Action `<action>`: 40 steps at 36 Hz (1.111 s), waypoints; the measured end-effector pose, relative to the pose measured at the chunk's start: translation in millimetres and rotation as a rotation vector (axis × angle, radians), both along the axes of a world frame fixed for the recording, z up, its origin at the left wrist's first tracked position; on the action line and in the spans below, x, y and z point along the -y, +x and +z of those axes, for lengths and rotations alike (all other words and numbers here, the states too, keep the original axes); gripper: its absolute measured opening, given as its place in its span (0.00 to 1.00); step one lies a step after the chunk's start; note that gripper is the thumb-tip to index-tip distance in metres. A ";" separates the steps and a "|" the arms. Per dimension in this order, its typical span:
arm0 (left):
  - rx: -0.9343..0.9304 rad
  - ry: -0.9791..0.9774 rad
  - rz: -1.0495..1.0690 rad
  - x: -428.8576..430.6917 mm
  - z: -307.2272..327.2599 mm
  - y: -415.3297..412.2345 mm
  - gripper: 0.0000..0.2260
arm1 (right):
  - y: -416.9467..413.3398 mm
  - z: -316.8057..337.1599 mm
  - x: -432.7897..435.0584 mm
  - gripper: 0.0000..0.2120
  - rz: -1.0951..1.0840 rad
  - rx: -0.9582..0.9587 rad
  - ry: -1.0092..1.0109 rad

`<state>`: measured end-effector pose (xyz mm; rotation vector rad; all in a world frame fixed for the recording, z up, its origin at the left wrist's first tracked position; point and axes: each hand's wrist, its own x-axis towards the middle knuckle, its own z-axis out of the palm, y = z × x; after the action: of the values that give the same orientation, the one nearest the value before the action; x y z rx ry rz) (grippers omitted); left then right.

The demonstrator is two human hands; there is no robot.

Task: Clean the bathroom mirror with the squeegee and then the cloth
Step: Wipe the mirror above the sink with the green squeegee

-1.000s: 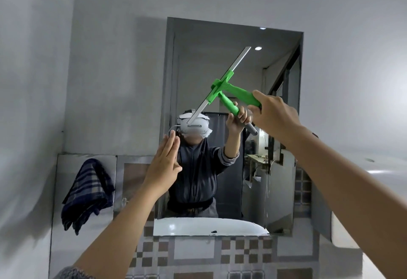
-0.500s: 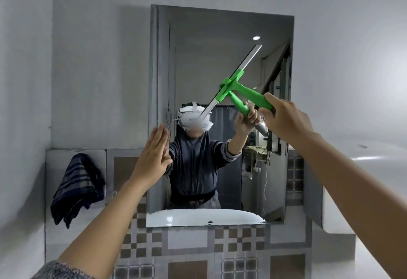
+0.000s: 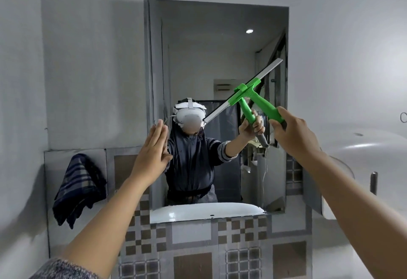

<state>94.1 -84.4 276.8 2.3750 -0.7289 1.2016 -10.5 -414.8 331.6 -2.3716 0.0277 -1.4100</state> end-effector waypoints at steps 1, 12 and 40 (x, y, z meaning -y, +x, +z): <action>0.005 0.001 -0.001 -0.1 0.0 0.3 0.40 | 0.0 -3.4 -1.2 0.16 0.010 -0.001 0.024; 0.041 0.027 0.006 -4.4 -6.8 5.9 0.39 | -10.2 -38.6 -41.4 0.15 0.046 -0.014 0.305; 0.101 0.068 -0.072 -18.7 -18.6 6.3 0.35 | 4.6 -28.7 -205.1 0.10 0.361 0.152 1.087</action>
<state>100.5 -65.7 258.2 2.3341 -0.8938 1.2938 -5.9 -209.7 302.9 -1.2907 0.2430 -0.9961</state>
